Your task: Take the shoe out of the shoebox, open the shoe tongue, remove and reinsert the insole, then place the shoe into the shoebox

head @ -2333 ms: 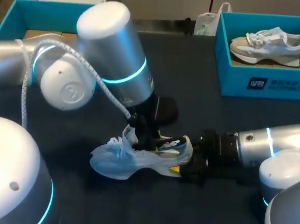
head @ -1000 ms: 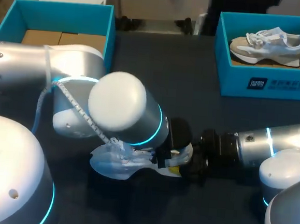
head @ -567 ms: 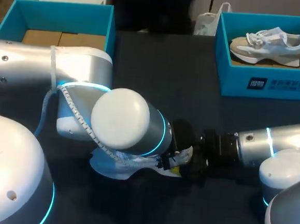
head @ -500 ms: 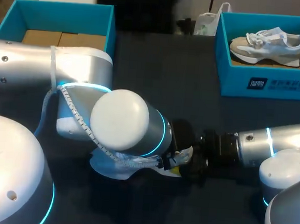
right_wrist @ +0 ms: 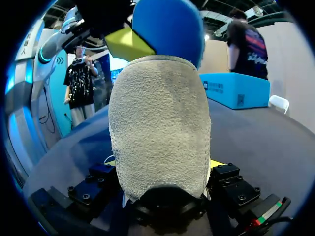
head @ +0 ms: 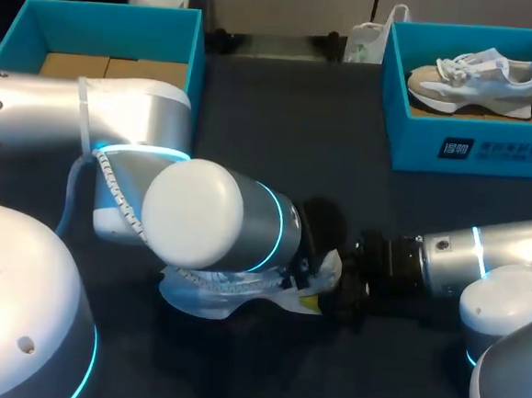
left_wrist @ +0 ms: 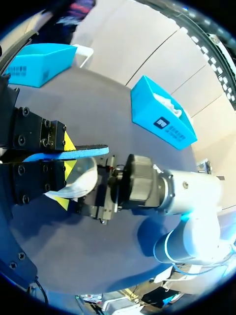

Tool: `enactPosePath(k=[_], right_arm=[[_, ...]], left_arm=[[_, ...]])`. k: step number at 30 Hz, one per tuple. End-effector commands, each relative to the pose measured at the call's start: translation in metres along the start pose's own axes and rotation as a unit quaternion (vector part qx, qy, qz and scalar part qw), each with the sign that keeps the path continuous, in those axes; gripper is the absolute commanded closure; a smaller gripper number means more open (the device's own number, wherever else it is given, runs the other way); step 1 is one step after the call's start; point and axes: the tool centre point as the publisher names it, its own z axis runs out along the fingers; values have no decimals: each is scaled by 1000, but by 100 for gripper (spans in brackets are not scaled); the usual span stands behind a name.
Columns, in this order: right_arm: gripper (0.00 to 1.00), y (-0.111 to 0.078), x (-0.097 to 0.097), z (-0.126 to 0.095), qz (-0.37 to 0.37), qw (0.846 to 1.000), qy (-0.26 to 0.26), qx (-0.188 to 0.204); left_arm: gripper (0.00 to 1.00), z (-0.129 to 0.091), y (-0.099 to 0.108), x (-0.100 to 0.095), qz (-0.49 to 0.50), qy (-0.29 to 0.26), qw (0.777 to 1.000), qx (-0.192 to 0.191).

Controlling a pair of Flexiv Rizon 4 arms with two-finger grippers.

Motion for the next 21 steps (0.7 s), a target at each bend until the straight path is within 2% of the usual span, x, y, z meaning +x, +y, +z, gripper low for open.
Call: enactPosePath(k=[1,3,4,5,7,8,9,11,12,21], right_arm=[[100,0,1,1,0,1000,0,1],[100,0,1,1,0,1000,0,1],[100,0,1,1,0,1000,0,1],[100,0,1,1,0,1000,0,1],[100,0,1,1,0,1000,0,1],[100,0,1,1,0,1000,0,1],[100,0,1,1,0,1000,0,1],[100,0,1,1,0,1000,0,1],[100,0,1,1,0,1000,0,1],[100,0,1,1,0,1000,0,1]], left_arm=[[100,-1,-10,1,6,3,1000,1],[100,0,-12,1,11,3,1000,3],[89,0,-12,1,12,4,1000,4],[63,0,-12,1,13,4,1000,4],[49,0,-9,3,15,6,1000,6],[34,0,-7,4,15,5,1000,8],[15,0,-5,5,15,0,1000,10],[3,-1,-1,8,15,-10,1000,11],[0,-1,1,10,16,-14,1000,12],[0,-5,13,11,22,-24,999,21]])
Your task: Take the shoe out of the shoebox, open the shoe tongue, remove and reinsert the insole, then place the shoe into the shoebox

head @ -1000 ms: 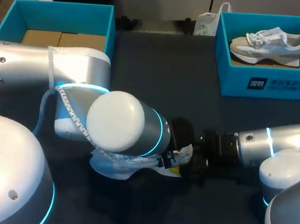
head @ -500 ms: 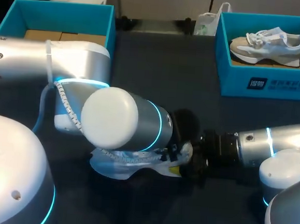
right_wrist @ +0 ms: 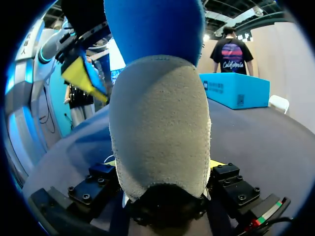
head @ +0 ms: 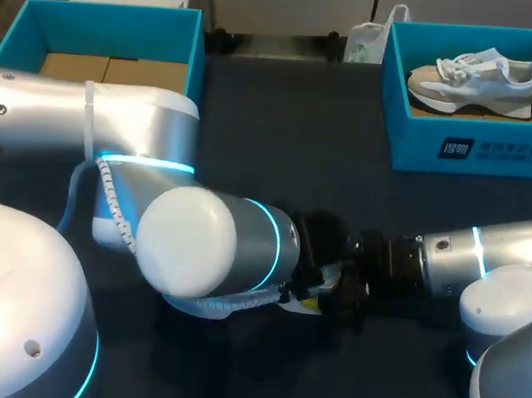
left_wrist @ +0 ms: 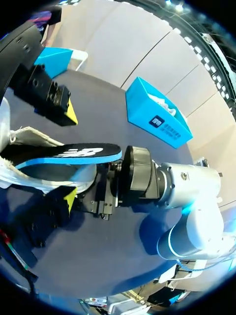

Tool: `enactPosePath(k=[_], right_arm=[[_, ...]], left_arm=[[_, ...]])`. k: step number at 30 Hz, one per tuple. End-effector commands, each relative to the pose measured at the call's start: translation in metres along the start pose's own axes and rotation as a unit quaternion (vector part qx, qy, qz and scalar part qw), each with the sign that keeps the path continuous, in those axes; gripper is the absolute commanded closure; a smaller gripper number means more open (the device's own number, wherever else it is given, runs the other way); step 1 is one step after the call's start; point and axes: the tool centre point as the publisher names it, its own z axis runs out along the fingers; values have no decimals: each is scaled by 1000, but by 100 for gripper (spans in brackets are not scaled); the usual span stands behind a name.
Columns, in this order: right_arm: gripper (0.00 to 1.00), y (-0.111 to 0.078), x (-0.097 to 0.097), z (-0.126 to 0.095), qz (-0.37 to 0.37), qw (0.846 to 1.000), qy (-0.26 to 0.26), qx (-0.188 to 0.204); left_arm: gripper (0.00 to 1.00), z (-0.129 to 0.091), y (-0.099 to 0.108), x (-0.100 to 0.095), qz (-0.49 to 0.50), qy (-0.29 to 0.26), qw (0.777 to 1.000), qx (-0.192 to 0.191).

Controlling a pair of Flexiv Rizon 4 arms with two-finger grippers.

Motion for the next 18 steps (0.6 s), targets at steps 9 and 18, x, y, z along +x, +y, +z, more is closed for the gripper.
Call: enactPosePath(k=[9,18], right_arm=[[100,0,1,1,0,1000,0,2],[100,0,1,1,0,1000,0,2]], left_arm=[[0,-4,8,1,3,-15,1000,7],[18,-3,17,-1,-1,-24,1000,16]])
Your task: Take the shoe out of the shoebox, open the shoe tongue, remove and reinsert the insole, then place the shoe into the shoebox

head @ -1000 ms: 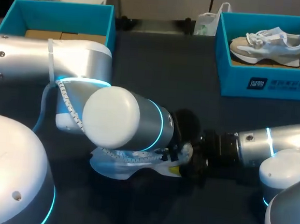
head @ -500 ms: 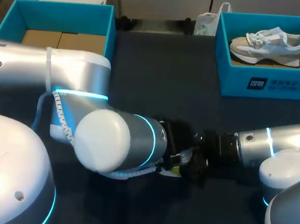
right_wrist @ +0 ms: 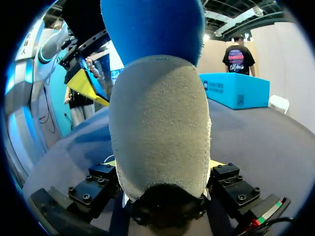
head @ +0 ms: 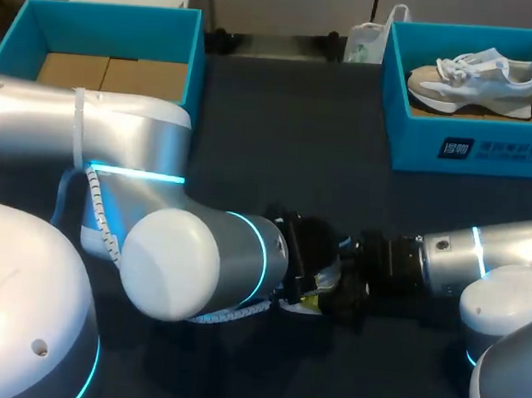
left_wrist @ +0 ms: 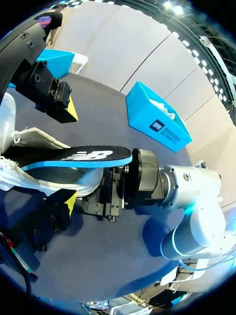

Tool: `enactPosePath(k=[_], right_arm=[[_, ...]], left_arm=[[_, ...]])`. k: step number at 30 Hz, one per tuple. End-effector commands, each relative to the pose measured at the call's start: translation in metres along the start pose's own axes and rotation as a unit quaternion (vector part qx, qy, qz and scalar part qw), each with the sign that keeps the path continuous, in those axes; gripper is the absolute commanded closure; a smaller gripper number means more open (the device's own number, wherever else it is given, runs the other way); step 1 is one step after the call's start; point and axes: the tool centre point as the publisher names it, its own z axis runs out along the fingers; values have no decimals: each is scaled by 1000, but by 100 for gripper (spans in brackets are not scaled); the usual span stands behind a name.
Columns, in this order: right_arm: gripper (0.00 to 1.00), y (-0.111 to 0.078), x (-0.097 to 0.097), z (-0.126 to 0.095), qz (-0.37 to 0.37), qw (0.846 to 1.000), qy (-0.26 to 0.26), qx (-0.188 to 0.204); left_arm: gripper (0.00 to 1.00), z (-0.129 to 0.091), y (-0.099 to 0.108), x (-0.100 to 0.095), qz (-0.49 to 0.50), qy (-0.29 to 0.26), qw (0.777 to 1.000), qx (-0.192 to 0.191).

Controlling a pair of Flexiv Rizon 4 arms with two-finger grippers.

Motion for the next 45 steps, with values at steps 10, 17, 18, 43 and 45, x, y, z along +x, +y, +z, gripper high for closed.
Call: enactPosePath(k=[10,17,18,43,45], right_arm=[[100,0,1,1,0,1000,0,2],[100,0,1,1,0,1000,0,2],[100,0,1,1,0,1000,0,2],[100,0,1,1,0,1000,0,2],[100,0,1,1,0,1000,0,2]], left_arm=[[36,1,12,-3,-2,-6,1000,23],[42,5,14,-4,-4,-1,1000,30],[42,5,15,-4,-3,6,999,32],[60,12,19,-1,3,19,999,33],[82,13,19,-1,2,21,999,34]])
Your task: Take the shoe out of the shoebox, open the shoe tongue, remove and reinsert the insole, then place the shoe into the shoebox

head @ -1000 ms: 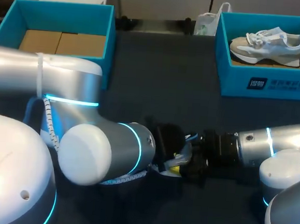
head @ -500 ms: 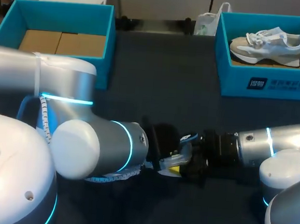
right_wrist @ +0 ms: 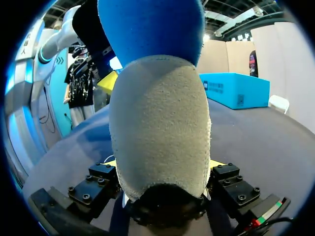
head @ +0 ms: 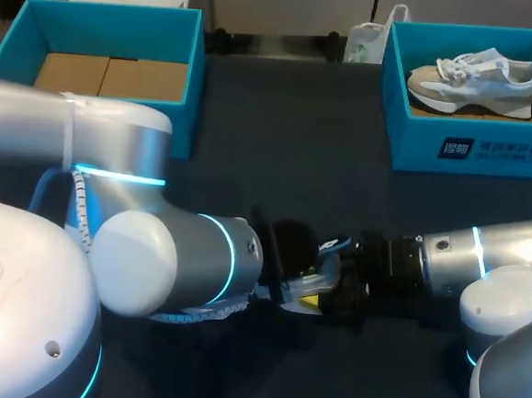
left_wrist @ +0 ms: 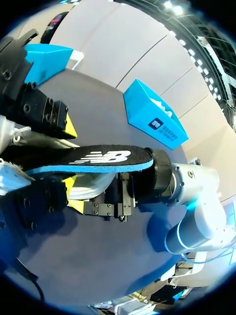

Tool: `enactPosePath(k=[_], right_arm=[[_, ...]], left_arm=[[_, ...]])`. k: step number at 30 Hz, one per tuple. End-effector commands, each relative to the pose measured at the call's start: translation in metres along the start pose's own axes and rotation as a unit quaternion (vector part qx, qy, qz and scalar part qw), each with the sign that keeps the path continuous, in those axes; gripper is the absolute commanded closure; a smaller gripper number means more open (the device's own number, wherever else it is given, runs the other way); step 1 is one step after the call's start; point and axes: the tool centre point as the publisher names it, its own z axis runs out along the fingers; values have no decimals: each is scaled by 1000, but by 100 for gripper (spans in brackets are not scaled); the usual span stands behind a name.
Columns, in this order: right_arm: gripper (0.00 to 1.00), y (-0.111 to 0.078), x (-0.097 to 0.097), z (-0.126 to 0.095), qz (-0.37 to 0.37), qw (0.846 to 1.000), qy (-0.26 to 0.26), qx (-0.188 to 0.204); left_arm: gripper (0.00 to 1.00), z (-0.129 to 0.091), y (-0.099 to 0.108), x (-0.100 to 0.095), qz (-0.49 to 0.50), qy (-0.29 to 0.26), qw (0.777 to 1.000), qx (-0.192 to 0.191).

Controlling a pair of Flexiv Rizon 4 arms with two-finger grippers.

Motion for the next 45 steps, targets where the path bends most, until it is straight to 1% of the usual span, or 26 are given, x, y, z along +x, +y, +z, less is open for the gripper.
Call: enactPosePath(k=[1,2,3,9,14,21,26,27,32,34,38,39,45], right_arm=[[100,0,1,1,0,1000,0,2],[100,0,1,1,0,1000,0,2],[100,0,1,1,0,1000,0,2],[100,0,1,1,0,1000,0,2],[100,0,1,1,0,1000,0,2],[100,0,1,1,0,1000,0,2],[100,0,1,1,0,1000,0,2],[100,0,1,1,0,1000,0,2],[100,0,1,1,0,1000,0,2],[100,0,1,1,0,1000,0,2],[100,0,1,1,0,1000,0,2],[100,0,1,1,0,1000,0,2],[100,0,1,1,0,1000,0,2]], left_arm=[[89,4,0,-1,-1,4,1000,1],[98,5,0,0,-1,4,1000,1],[100,6,0,0,-2,5,1000,1],[100,12,-4,-4,-15,22,1000,-3],[100,6,-16,-13,-41,66,997,2],[100,-17,-49,-25,-69,153,985,23],[100,-33,-73,-31,-90,198,975,40],[100,-37,-79,-33,-97,214,971,46],[100,-58,-101,-38,-115,261,956,75],[100,-67,-109,-40,-120,290,946,86],[100,-87,-126,-44,-126,335,927,112],[100,-96,-131,-45,-122,349,921,120],[100,-133,-153,-50,-99,396,899,155]])
